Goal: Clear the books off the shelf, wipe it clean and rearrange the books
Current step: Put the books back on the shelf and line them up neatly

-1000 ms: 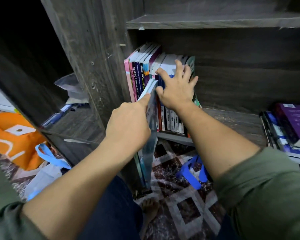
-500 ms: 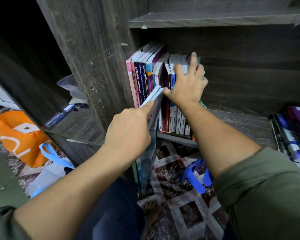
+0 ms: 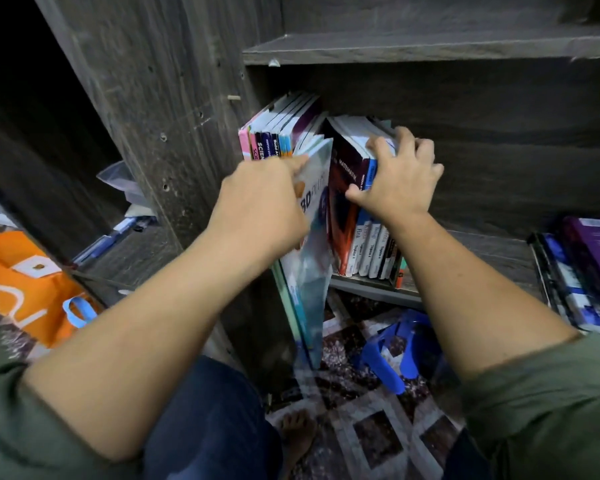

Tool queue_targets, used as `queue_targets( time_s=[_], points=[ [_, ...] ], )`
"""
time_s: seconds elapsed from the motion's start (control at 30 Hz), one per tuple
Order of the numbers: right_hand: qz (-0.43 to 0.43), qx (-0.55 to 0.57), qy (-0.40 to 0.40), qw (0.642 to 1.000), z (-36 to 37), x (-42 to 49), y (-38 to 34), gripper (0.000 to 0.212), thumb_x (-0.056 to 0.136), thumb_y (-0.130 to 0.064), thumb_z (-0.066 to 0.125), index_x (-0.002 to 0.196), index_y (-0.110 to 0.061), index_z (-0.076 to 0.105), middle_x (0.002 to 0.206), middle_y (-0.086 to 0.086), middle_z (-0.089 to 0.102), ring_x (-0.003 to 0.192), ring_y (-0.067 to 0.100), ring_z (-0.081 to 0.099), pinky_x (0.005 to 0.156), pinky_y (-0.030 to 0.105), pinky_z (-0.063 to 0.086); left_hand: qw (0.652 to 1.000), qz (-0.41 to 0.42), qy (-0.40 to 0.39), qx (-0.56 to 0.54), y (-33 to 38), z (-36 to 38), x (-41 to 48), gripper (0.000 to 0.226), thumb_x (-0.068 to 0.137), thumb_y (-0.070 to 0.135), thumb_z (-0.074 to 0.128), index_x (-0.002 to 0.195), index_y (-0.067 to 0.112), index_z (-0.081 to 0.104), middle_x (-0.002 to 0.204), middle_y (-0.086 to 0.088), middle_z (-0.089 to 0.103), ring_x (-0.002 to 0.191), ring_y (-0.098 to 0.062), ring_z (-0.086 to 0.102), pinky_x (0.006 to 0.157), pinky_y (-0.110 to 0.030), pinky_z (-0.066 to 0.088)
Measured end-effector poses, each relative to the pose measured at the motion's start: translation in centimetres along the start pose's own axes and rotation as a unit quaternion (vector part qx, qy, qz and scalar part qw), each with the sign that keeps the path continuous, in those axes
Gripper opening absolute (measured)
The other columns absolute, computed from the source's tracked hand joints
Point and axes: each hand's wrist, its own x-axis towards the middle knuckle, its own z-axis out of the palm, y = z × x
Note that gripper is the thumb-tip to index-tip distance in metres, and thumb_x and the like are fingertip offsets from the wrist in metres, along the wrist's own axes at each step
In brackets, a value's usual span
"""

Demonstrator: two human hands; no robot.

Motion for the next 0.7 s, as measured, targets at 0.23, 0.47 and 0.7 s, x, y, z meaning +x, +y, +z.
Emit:
queue_targets(
  time_s=[0.23,0.47,0.7],
  points=[
    [-0.002,-0.017,-0.001,1.0,-0.4,-0.5,0.4,0.072,0.064,-0.061,0.069,0.124,-0.027,0.049,0.138,0.009,0.042,0.119,0.034,0.038,0.083,0.047,0.038,0.999,0.004,0.05,-0.003,1.0,2.6,5.1,0.056,0.085,0.011,0.056,0.138,0.03,0.051,0.124,-0.012,0.063,0.115,-0.036,0.055,0.097,-0.037,0.044],
    [-0.082,0.02,-0.021,0.996,-0.7,-0.9,0.9,0.07,0.074,-0.055,0.071,0.132,-0.027,0.044,0.154,0.015,0.024,0.129,0.038,0.03,0.093,0.052,0.041,0.989,0.046,0.142,-0.011,-0.6,11.5,6.8,0.043,0.088,0.02,0.05,0.131,0.015,0.055,0.111,-0.017,0.058,0.097,-0.037,0.059,0.081,-0.043,0.048],
    [-0.01,0.403,-0.031,0.914,0.9,-5.9,4.3,0.101,0.079,-0.014,0.071,0.15,-0.036,0.001,0.16,0.016,0.0,0.147,0.026,0.012,0.118,0.049,0.02,0.909,0.159,0.362,-0.134,-2.2,15.0,7.6,0.032,0.093,0.025,0.036,0.092,0.008,0.064,0.095,-0.006,0.063,0.094,-0.024,0.056,0.084,-0.038,0.037]
  ],
)
